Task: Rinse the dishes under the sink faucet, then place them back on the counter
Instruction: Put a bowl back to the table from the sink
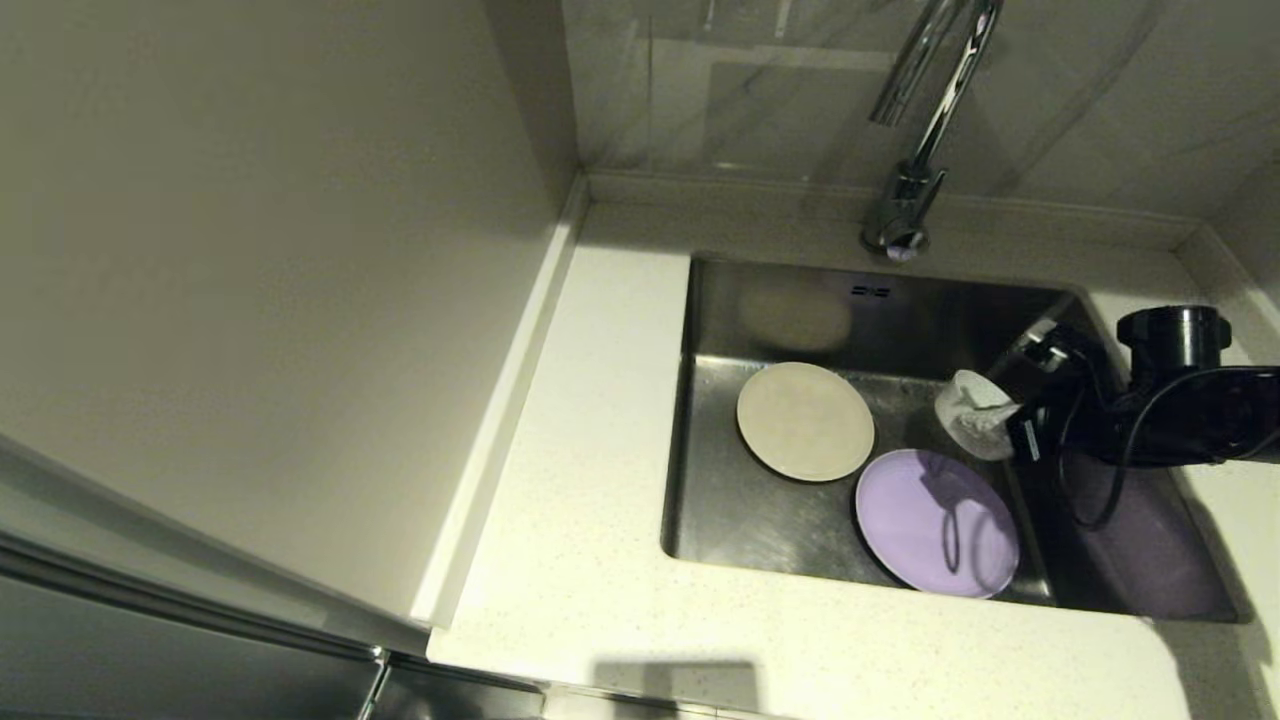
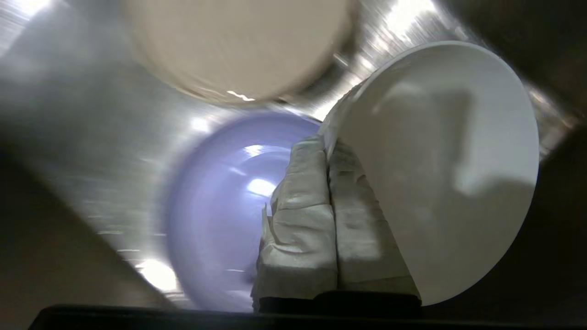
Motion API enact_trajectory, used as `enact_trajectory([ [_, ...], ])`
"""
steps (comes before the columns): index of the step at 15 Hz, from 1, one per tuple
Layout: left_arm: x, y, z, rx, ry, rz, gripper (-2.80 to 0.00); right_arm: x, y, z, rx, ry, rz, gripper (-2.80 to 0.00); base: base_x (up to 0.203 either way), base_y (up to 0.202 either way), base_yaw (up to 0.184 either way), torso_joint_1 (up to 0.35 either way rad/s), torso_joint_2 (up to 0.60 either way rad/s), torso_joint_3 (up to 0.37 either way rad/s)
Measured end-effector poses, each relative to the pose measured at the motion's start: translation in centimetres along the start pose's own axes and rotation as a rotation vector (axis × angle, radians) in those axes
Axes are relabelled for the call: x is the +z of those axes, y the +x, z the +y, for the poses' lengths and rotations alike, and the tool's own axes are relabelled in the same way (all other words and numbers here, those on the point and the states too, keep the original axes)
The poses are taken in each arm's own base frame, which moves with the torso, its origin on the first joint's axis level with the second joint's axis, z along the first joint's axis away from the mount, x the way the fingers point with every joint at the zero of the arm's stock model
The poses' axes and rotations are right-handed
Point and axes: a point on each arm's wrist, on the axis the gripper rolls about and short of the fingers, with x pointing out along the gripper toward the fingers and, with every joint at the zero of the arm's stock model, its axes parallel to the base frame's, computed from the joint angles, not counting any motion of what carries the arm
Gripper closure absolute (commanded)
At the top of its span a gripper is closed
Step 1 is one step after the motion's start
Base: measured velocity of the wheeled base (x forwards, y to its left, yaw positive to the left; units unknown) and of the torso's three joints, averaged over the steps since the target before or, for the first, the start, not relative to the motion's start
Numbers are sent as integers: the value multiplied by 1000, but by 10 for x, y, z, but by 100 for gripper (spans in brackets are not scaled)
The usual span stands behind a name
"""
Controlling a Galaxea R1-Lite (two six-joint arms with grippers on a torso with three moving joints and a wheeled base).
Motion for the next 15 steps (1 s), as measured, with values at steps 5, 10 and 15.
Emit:
enact_trajectory([
  [5,0,0,0,-1,-1,0,0,33,-41,20,231,340,-155,0,0,0,0,0,0,0],
  [10,0,0,0,0,-1,0,0,58,-66,28,449,825,-137,0,0,0,0,0,0,0],
  [15,0,0,0,-1,0,0,0,114,-93,20,617,1312,-98,0,0,0,0,0,0,0],
])
